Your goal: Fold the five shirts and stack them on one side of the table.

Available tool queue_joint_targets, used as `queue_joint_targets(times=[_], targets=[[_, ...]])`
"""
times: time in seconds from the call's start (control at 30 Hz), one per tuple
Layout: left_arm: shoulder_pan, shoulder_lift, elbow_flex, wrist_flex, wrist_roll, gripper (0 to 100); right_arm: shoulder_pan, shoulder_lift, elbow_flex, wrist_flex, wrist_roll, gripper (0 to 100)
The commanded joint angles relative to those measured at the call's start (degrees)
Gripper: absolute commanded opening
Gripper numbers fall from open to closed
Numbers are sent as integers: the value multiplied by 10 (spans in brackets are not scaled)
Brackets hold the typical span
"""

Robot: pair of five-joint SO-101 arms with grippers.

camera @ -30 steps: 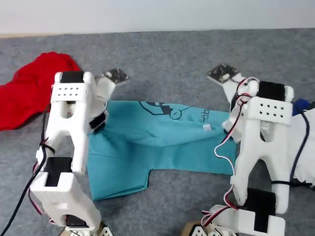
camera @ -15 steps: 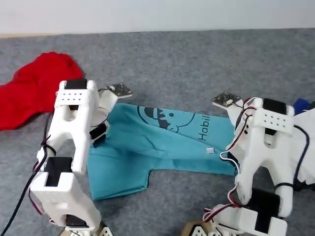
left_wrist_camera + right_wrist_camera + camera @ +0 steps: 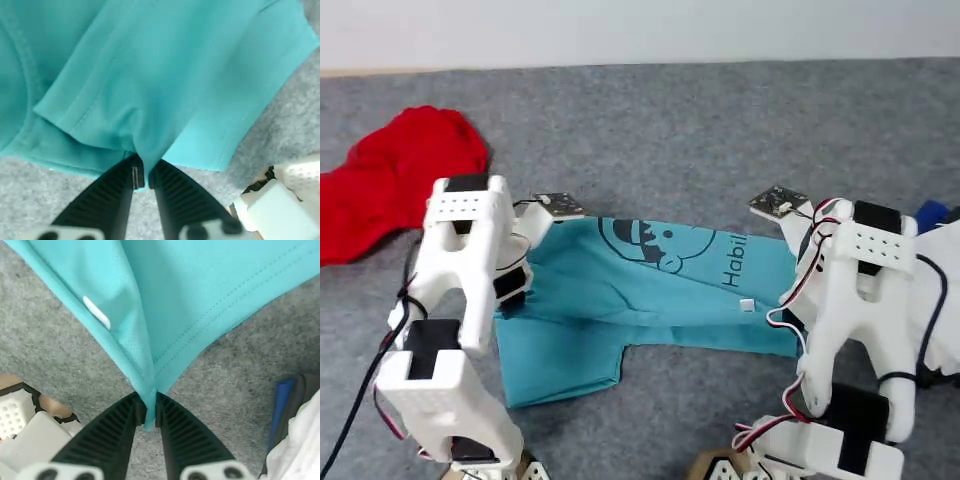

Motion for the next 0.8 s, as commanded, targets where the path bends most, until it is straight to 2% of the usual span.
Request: queue_joint_targets(times=[0.0, 0.27, 0.33, 0.5, 0.67, 0.77], targets=[[-31, -8, 0, 18, -23, 5, 7, -28, -2, 0, 17, 10], [-9, -7, 20, 18, -31, 6, 7, -28, -2, 0, 18, 13], [-8, -7, 21, 18, -31, 8, 7, -29, -4, 10, 18, 48], [-20, -8, 15, 16, -33, 48, 9, -39, -18, 50, 16, 240], [-61, -8, -37, 18, -33, 107, 7, -44, -81, 90, 15, 245], [-69, -8, -61, 18, -32, 114, 5, -41, -116, 80, 14, 245]])
